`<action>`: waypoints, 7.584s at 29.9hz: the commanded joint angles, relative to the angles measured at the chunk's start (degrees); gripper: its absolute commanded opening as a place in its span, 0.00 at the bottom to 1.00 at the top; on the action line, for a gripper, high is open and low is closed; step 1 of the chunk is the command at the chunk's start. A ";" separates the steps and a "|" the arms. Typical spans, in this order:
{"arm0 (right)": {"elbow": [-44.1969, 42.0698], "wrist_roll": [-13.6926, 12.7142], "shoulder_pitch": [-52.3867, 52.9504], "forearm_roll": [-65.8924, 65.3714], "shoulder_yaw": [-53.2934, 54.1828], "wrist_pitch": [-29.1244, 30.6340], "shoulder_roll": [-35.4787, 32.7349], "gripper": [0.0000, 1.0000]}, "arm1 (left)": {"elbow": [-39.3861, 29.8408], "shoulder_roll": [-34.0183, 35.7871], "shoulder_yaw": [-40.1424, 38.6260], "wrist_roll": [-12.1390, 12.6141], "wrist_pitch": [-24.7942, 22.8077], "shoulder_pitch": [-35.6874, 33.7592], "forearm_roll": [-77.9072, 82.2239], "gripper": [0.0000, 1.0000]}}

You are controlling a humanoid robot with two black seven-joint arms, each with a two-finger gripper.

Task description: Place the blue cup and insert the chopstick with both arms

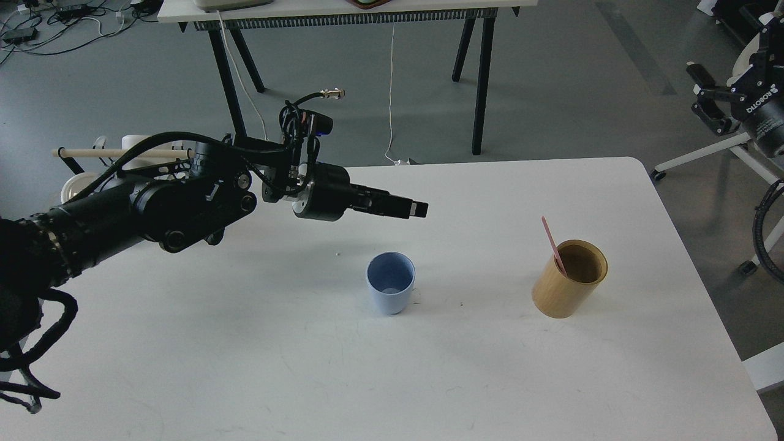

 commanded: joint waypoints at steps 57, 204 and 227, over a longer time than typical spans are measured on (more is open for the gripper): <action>26.83 0.00 -2.72 -84.02 -14.21 -18.43 -1.72 0.36 | 0.73 13.67 -22.48 -0.01 -0.04 12.40 -35.23 0.97; 12.67 0.00 8.36 -74.71 -13.86 -20.28 30.89 0.96 | 7.23 14.02 -23.72 -0.01 -0.04 19.78 -35.85 0.99; 15.31 0.00 5.46 -13.93 0.21 -19.22 20.44 0.98 | 5.21 14.20 -29.77 -0.01 -0.04 20.83 -39.10 0.99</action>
